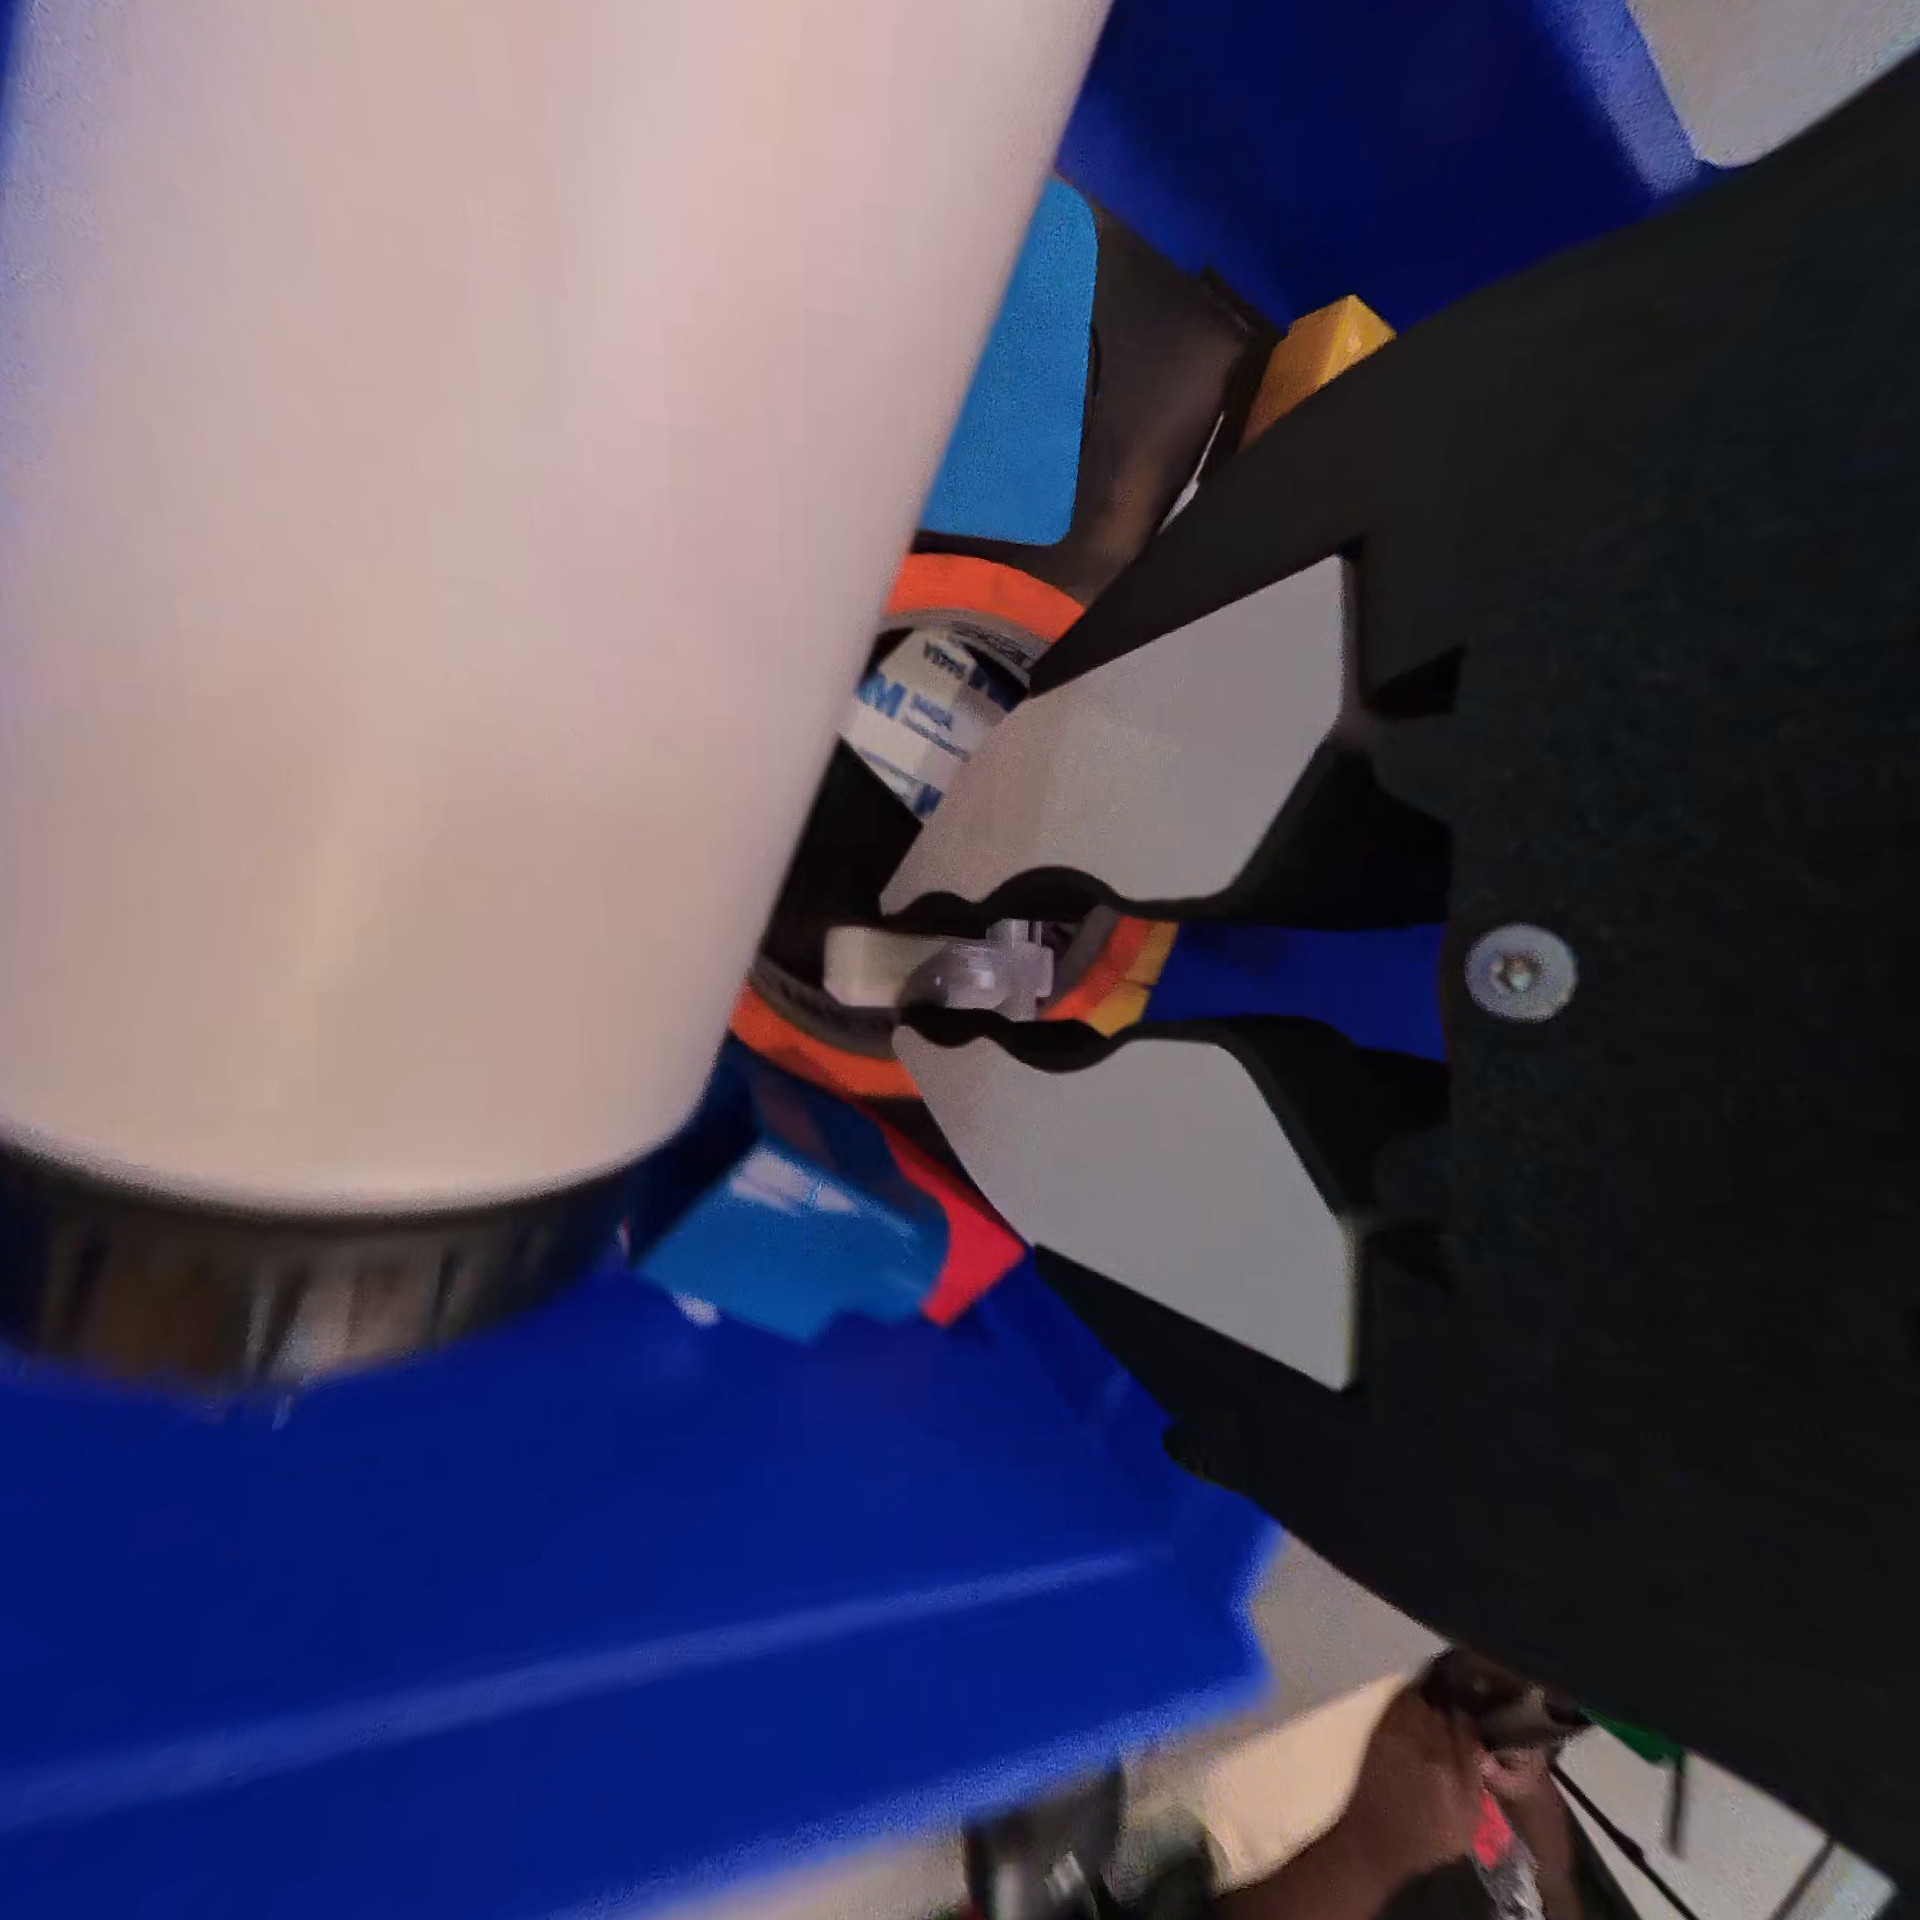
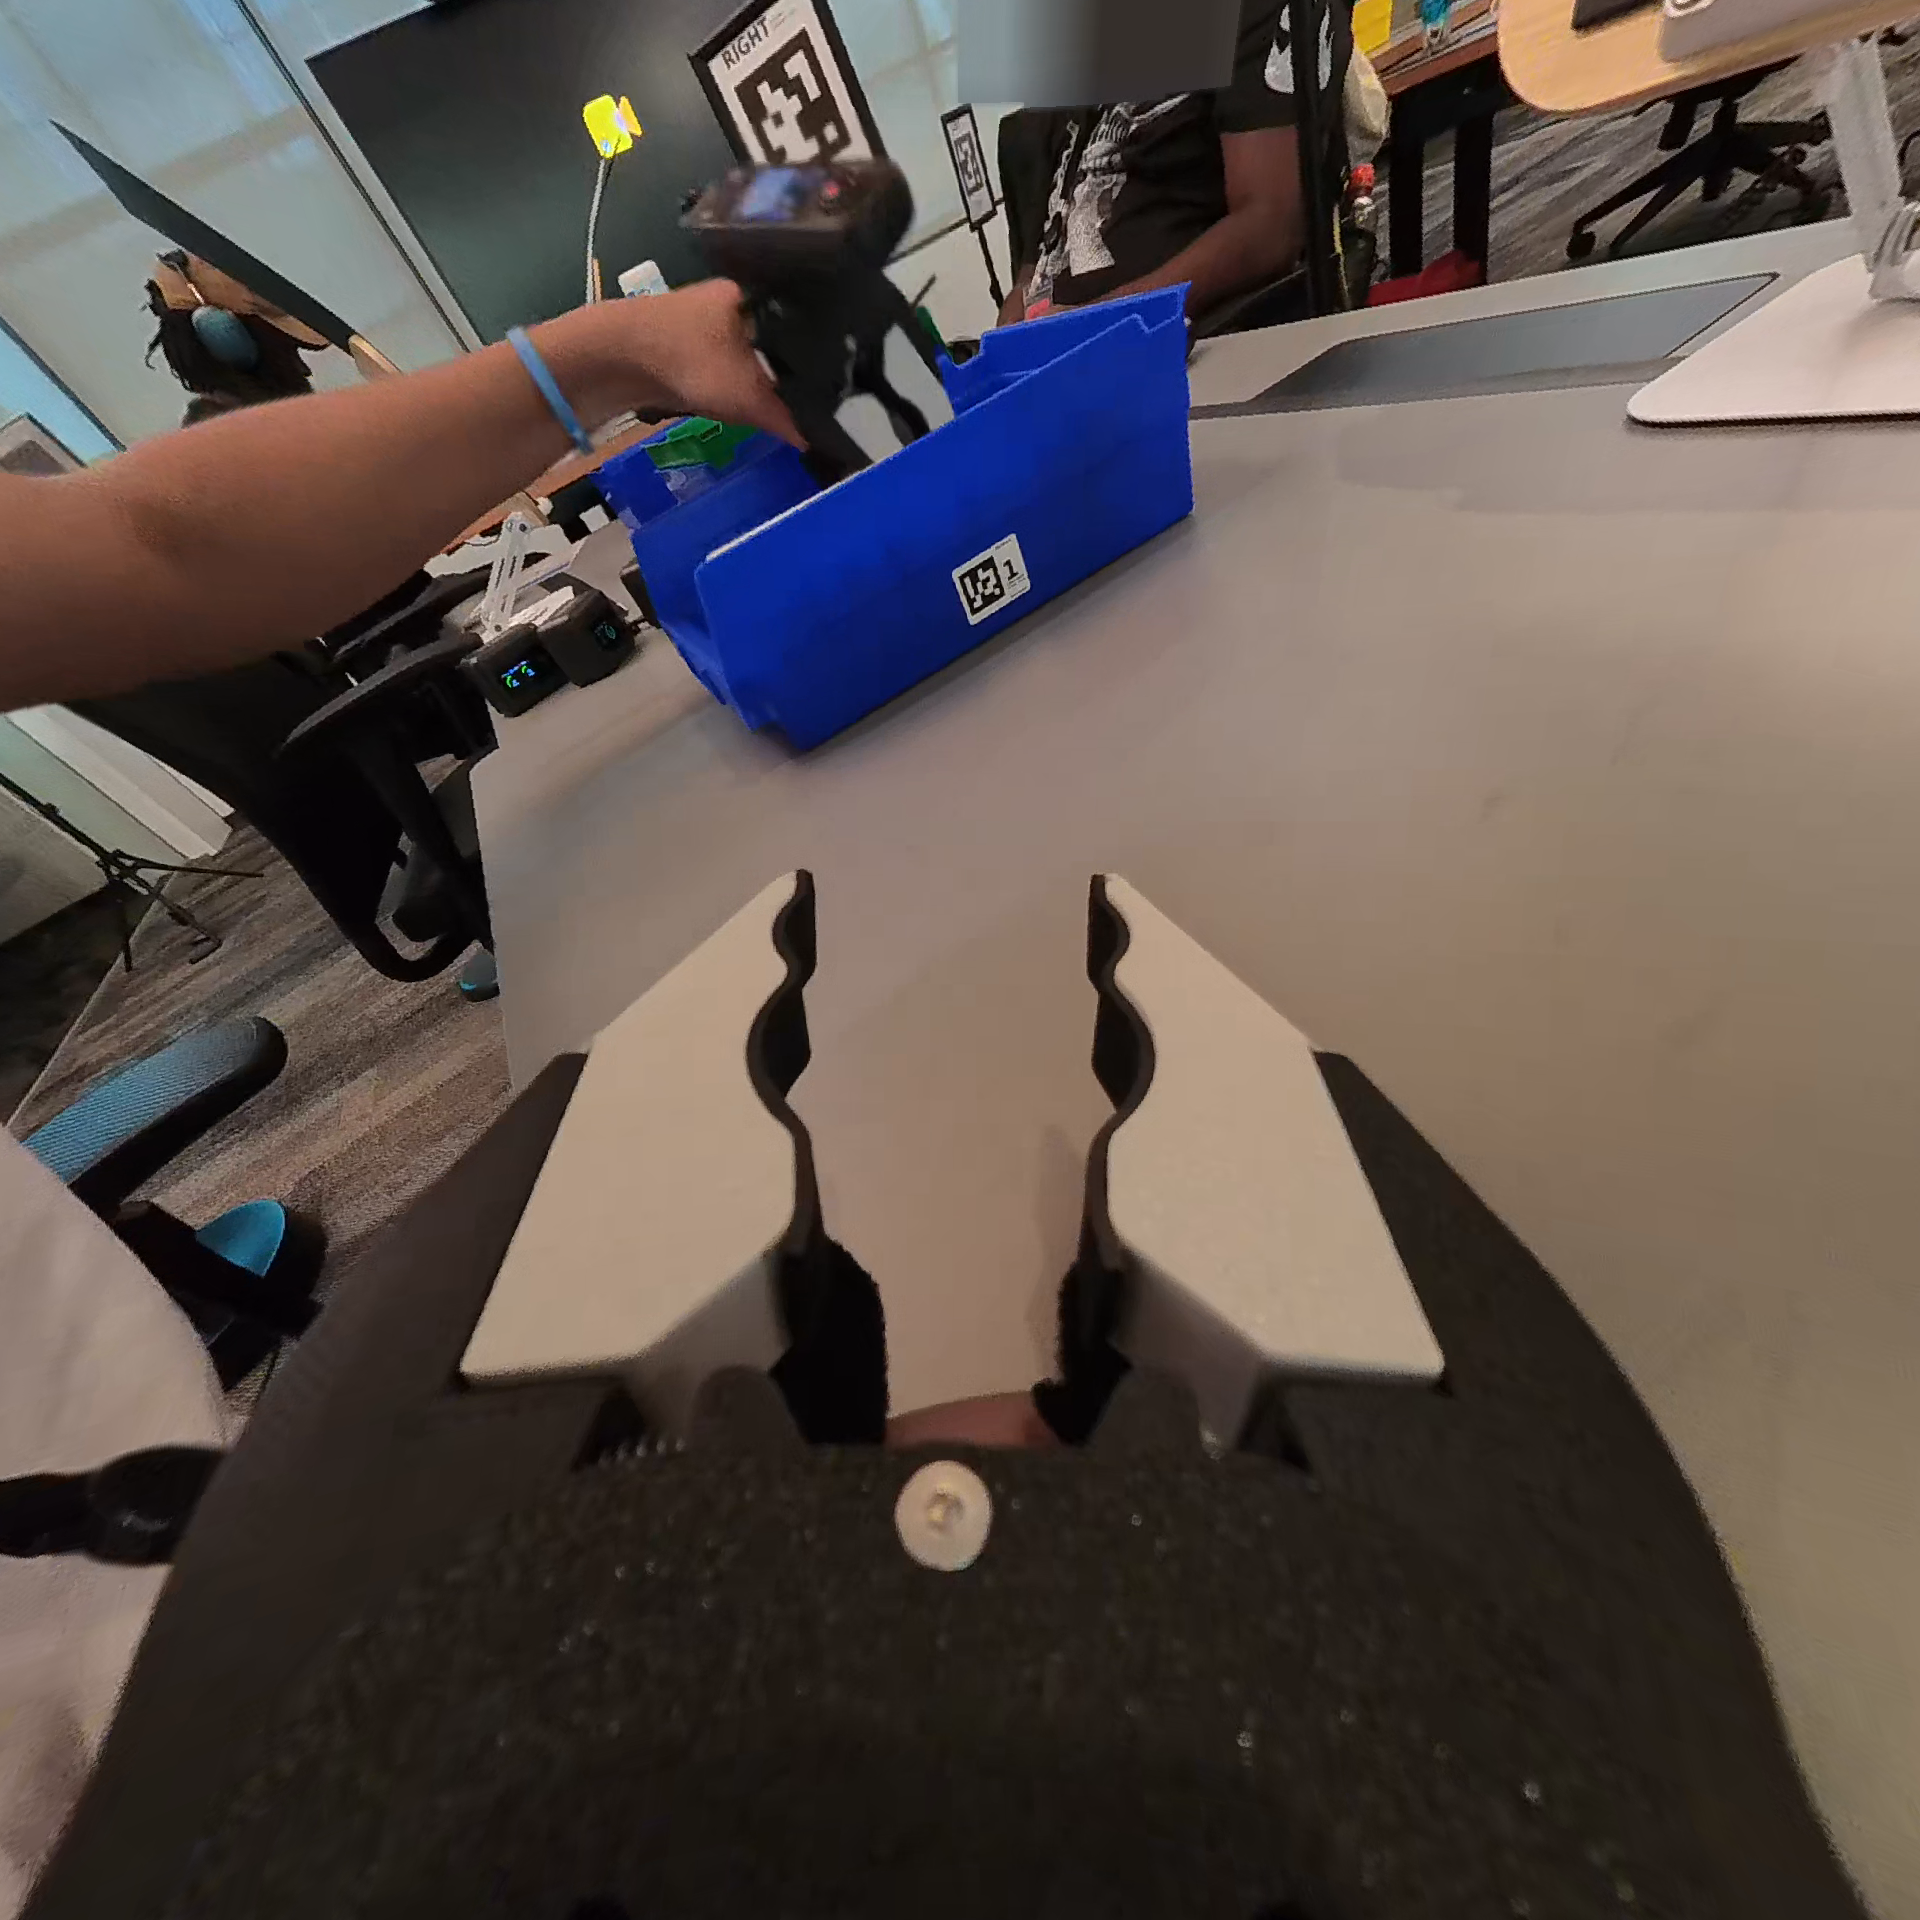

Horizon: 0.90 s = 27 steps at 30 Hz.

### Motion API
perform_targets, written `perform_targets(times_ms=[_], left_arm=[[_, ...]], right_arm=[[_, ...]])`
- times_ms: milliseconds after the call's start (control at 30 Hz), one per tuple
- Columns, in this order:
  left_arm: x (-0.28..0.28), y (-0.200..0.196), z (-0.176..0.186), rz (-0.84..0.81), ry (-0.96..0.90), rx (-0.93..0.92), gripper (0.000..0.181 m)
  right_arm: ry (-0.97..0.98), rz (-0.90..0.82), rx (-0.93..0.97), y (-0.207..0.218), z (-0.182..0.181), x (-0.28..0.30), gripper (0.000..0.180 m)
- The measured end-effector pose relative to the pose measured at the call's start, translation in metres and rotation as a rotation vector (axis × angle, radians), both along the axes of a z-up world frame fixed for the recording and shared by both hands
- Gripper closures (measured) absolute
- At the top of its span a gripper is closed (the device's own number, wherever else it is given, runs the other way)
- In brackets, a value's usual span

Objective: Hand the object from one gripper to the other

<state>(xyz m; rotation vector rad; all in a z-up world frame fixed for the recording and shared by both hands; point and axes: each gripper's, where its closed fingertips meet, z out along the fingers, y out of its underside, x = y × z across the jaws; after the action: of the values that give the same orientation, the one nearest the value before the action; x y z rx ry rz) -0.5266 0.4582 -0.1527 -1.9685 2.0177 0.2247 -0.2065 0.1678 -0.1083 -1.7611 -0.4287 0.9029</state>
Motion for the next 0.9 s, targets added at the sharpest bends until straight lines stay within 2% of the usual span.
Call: perform_targets(times_ms=[133,267,533,633,733,833,900], left_arm=[[0.003,0.008,0.057,0.041,-0.174,0.254,0.168],[0.007,0.009,0.114,0.07,-0.269,0.455,0.168],[0.041,-0.025,0.208,0.034,-0.374,0.628,0.168],[0.061,-0.046,0.238,0.073,-0.516,0.685,0.168],[0.089,-0.073,0.256,0.242,-0.888,0.59,0.168],[0.129,-0.108,0.253,0.359,-1.288,0.353,0.168],[0.16,-0.13,0.24,0.387,-1.453,0.163,0.168]], right_arm=[[0.013,-0.004,-0.001,-0.002,0.002,0.003,0.128],[0.068,0.001,-0.024,-0.001,0.007,0.003,0.128],[0.049,0.033,-0.002,-0.004,0.013,-0.001,0.128],[-0.002,0.043,0.05,-0.002,0.016,-0.005,0.128],[-0.067,0.037,0.15,0.013,0.025,-0.011,0.128],[-0.062,0.058,0.19,0.039,0.034,-0.024,0.127],[-0.064,0.063,0.204,0.06,0.04,-0.034,0.127]])
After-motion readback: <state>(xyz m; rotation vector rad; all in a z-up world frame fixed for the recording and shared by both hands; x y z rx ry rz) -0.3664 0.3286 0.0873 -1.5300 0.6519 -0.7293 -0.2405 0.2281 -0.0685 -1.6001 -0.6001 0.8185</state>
